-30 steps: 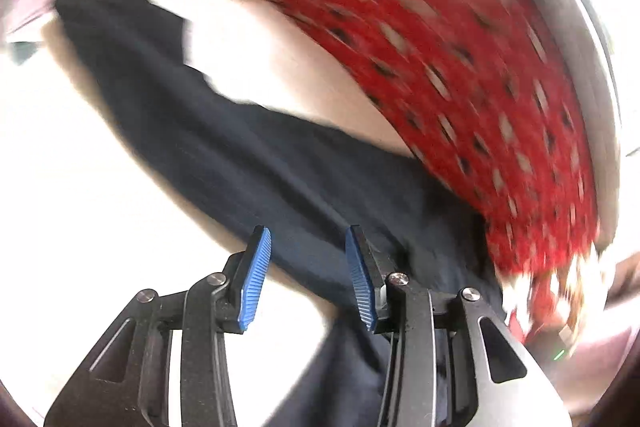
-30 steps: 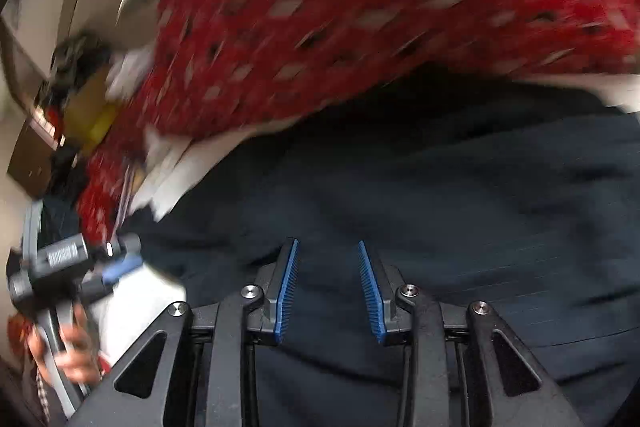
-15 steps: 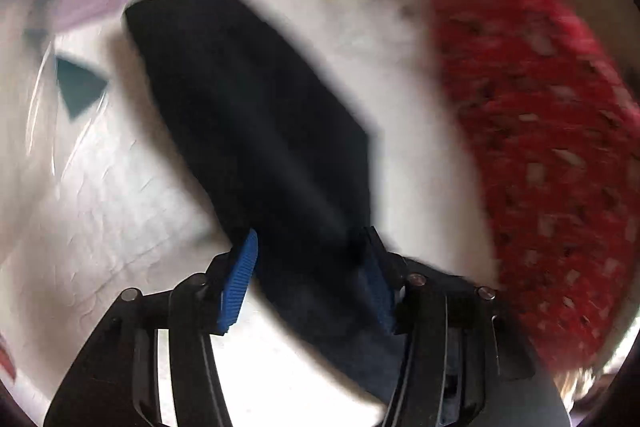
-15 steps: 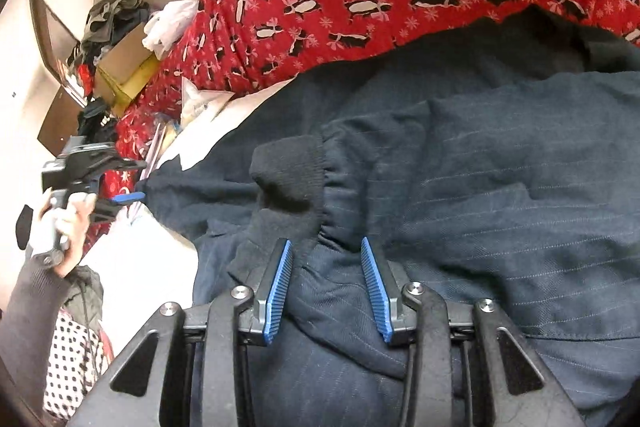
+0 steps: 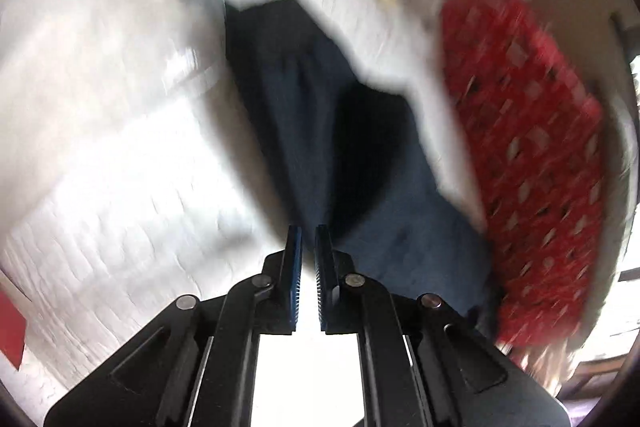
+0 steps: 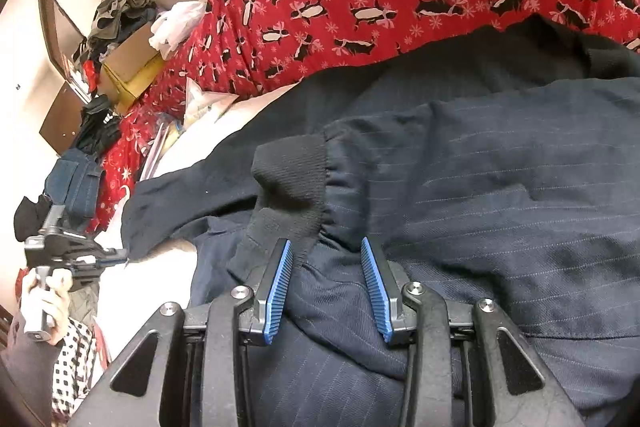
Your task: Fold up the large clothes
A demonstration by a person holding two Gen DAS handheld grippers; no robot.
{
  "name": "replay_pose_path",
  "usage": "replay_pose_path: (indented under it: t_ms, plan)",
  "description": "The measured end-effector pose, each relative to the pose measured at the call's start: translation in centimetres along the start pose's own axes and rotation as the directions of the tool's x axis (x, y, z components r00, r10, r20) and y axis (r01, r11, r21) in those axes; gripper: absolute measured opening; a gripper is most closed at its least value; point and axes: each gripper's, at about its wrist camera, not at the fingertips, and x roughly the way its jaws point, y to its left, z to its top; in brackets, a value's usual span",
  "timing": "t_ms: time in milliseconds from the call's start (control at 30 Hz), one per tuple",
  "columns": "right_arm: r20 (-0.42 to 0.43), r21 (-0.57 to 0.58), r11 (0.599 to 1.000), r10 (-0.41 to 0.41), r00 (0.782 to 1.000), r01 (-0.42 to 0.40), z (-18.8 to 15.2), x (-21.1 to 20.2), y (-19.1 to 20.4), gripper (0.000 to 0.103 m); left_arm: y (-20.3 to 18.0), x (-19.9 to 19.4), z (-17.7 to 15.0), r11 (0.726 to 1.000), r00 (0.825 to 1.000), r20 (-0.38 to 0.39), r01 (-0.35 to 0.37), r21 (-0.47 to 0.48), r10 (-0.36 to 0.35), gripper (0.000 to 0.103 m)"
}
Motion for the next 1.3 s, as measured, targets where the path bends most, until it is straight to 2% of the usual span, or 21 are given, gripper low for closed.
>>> replay_pose_path:
  t_ms: [33, 100, 133, 167, 200, 300, 433, 467, 500, 533, 567, 600, 733, 833, 900, 1000, 1100, 1300]
  plan:
    - [0.000, 0.000, 1.000, -0.002, 1.000, 0.002, 0.0, 0.0, 0.0, 0.038, 0.3, -0.8, 0.3, 0.999, 0.999, 0.031, 0.031, -0.016, -0.030, 0.012]
    - [0.000, -0.002, 1.000, -0.007, 1.000, 0.007, 0.0, 0.0, 0.1, 0.038, 1.2, -1.4, 1.1, 0.996, 0.996, 0.065, 0.070, -0.064, -0.066, 0.049]
    - [0.001, -0.002, 1.000, -0.008, 1.000, 0.008, -0.1, -0.1, 0.1, 0.038, 1.8, -1.4, 1.4, 0.994, 0.996, 0.079, 0.057, -0.090, -0.050, 0.053]
    - [0.000, -0.001, 1.000, -0.007, 1.000, 0.007, -0.1, 0.0, 0.1, 0.038, 2.5, -1.1, 1.5, 0.992, 0.996, 0.085, 0.039, -0.122, -0.029, 0.054]
    - [0.001, -0.001, 1.000, -0.007, 1.000, 0.007, 0.0, -0.1, 0.1, 0.038, 3.2, -0.6, 1.5, 0.989, 0.997, 0.068, 0.045, -0.143, -0.036, 0.054]
    - [0.003, 0.002, 1.000, -0.003, 1.000, 0.003, -0.1, -0.1, 0.1, 0.038, 4.0, 1.8, 1.1, 0.973, 0.994, 0.001, 0.111, -0.203, -0.113, 0.054]
    - [0.003, 0.004, 1.000, -0.002, 1.000, 0.002, -0.1, -0.1, 0.2, 0.038, 2.2, 2.9, 1.3, 0.977, 0.993, 0.025, 0.116, -0.178, -0.113, 0.054]
    - [0.004, 0.004, 1.000, -0.002, 1.000, 0.002, -0.1, -0.1, 0.1, 0.038, 1.5, 3.4, 1.7, 0.979, 0.995, 0.034, 0.099, -0.180, -0.094, 0.053]
    - [0.003, 0.005, 1.000, -0.002, 1.000, 0.002, -0.1, 0.0, 0.2, 0.038, 0.9, 3.7, 1.6, 0.980, 0.996, 0.042, 0.089, -0.180, -0.083, 0.044]
    - [0.002, 0.006, 1.000, -0.002, 1.000, 0.002, -0.1, 0.1, 0.2, 0.038, 0.3, 4.2, 1.7, 0.983, 0.997, 0.042, 0.072, -0.171, -0.066, 0.027]
    - [-0.001, 0.009, 1.000, -0.002, 1.000, 0.002, 0.0, 0.1, 0.2, 0.038, -0.5, 4.7, 1.7, 0.986, 0.998, 0.025, 0.058, -0.155, -0.055, 0.001]
    - [-0.004, 0.014, 1.000, 0.000, 1.000, 0.000, 0.0, 0.1, 0.2, 0.038, -1.2, 5.0, 1.7, 0.988, 0.998, 0.019, 0.067, -0.139, -0.065, 0.001]
    - [-0.059, 0.078, 0.997, 0.022, 0.998, -0.018, 1.1, 0.2, -0.4, 0.038, -5.4, 2.3, 0.1, 0.998, 0.995, 0.089, 0.053, 0.018, -0.055, 0.001]
    - [-0.128, 0.141, 0.990, 0.042, 0.991, -0.023, 2.2, 0.1, -1.0, 0.038, -8.6, -0.2, -1.1, 0.989, 0.988, 0.112, 0.097, 0.111, -0.109, 0.001]
    - [-0.144, 0.152, 0.988, 0.033, 0.989, -0.011, 2.5, -0.3, -1.2, 0.040, -11.0, -1.7, -2.0, 0.977, 0.982, 0.112, 0.133, 0.166, -0.153, 0.001]
    - [-0.130, 0.120, 0.992, -0.009, 0.992, 0.025, 2.8, -2.2, -1.4, 0.048, -13.6, -2.8, -3.3, 0.962, 0.977, 0.098, 0.165, 0.218, -0.190, 0.001]
    - [-0.103, 0.109, 0.992, -0.047, 0.994, 0.059, 3.1, -4.7, -2.6, 0.050, -16.5, -3.2, -5.0, 0.947, 0.976, 0.085, 0.169, 0.272, -0.199, 0.001]
    - [-0.040, 0.205, 0.967, -0.148, 0.988, 0.153, 3.9, -10.7, -8.7, 0.054, -22.5, -3.7, -9.7, 0.902, 0.972, 0.031, 0.204, 0.380, -0.233, 0.001]
